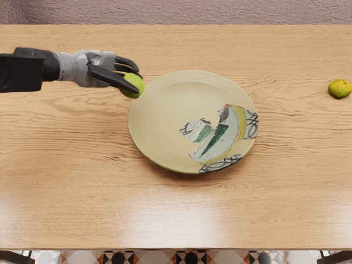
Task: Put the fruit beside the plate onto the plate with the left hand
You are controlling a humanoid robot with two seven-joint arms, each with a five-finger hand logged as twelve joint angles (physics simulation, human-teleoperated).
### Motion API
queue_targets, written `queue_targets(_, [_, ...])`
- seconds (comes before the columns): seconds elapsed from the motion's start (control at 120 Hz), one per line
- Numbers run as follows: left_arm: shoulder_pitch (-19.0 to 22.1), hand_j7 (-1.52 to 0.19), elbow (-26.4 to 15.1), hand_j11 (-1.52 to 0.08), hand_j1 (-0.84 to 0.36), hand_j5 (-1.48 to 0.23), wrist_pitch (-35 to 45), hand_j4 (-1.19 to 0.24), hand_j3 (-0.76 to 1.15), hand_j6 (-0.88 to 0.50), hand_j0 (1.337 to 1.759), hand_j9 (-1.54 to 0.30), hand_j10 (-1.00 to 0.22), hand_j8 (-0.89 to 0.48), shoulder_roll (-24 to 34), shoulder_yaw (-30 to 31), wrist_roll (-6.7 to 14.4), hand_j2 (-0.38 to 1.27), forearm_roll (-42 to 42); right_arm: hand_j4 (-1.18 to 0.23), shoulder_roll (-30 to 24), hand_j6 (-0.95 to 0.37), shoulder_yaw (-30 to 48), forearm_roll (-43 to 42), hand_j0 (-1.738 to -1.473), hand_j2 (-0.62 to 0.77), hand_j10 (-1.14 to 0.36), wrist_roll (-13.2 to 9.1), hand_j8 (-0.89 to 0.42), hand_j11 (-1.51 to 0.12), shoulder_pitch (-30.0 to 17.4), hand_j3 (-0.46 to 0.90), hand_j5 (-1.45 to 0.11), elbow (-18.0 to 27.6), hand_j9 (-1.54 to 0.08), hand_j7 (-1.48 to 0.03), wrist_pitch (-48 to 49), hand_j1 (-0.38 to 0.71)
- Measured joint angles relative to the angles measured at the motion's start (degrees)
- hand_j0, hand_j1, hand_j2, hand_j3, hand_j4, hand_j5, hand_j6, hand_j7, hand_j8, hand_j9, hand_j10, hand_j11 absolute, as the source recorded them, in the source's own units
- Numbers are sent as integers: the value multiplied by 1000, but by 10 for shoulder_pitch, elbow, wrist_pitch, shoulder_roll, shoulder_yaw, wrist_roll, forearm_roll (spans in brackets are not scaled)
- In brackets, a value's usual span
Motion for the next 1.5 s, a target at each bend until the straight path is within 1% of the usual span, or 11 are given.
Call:
queue_targets(0.092, [-1, -1057, 0, -1021, -379, -1083, -10, -713, 0, -385, 1648, -1046, -521, -281, -36, -1, 0, 380, -8, -22, 0, -22, 0, 0, -1658, -5, -22, 0, -22, -29, 0, 0, -29, 0, -29, -29, 0, -322])
queue_targets(0.292, [-3, -1052, 0, -1029, -363, -1077, -15, -720, 0, -401, 1649, -1051, -531, -295, -82, -1, 0, 364, -13, -22, 0, -22, 0, 0, -1658, -5, -22, 0, -22, -29, 0, 0, -29, 0, -29, -29, 0, -322])
queue_targets(0.65, [7, -1068, 2, -1051, -334, -1085, -15, -737, 0, -414, 1648, -1063, -533, -300, -91, 10, 0, 324, -5, -22, 0, -22, 0, 0, -1658, -5, -22, 0, -22, -29, 0, 0, -29, 0, -29, -29, 0, -322])
queue_targets(0.783, [28, -1090, 3, -1072, -334, -1111, -16, -751, 0, -410, 1648, -1081, -528, -295, -92, 15, 0, 336, -3, -22, 0, -22, 0, 0, -1658, -5, -22, 0, -22, -29, 0, 0, -29, 0, -29, -29, 0, -322])
queue_targets(0.858, [51, -1101, 3, -1080, -340, -1125, -16, -756, 0, -402, 1648, -1090, -522, -287, -91, 18, 0, 354, -2, -22, 0, -22, 0, 0, -1658, -5, -22, 0, -22, -29, 0, 0, -29, 0, -29, -29, 0, -322])
queue_targets(1.033, [61, -1111, 15, -1086, -362, -1137, -17, -758, 0, -372, 1647, -1093, -494, -260, -88, 20, 0, 354, 0, -22, 0, -22, 0, 0, -1658, -5, -22, 0, -22, -29, 0, 0, -29, 0, -29, -29, 0, -322])
queue_targets(1.092, [59, -1014, 19, -994, -329, -1037, -15, -698, 0, -405, 1649, -999, -514, -298, -91, 20, 0, 310, 0, -22, 0, -22, 0, 0, -1658, -5, -22, 0, -22, -29, 0, 0, -29, 0, -29, -29, 0, -322])
queue_targets(1.192, [58, -752, 28, -739, -187, -766, -13, -528, 0, -347, 1652, -743, -422, -282, -92, 20, 0, 210, 0, -22, 0, -22, 0, 0, -1658, -5, -22, 0, -22, -29, 0, 0, -29, 0, -29, -29, 0, -322])
queue_targets(1.258, [57, -614, 31, -606, -105, -624, -13, -438, 0, -308, 1654, -607, -228, -260, -92, 20, 0, 162, 1, -22, 0, -22, 0, 0, -1658, -5, -22, 0, -22, -29, 0, 0, -29, 0, -29, -29, 0, -322])
queue_targets(1.367, [56, -465, 34, -461, -14, -471, -11, -338, 0, -261, 1656, -461, -214, -233, -91, 19, 0, 111, 1, -22, 0, -22, 0, 0, -1658, -5, -22, 0, -22, -29, 0, 0, -29, 0, -29, -29, 0, -322])
queue_targets(1.5, [56, -364, 35, -361, 48, -367, -11, -269, 0, -229, 1657, -362, -205, -214, -90, 19, 0, 77, 0, -22, 0, -22, 0, 0, -1658, -5, -22, 0, -22, -29, 0, 0, -29, 0, -29, -29, 0, -322])
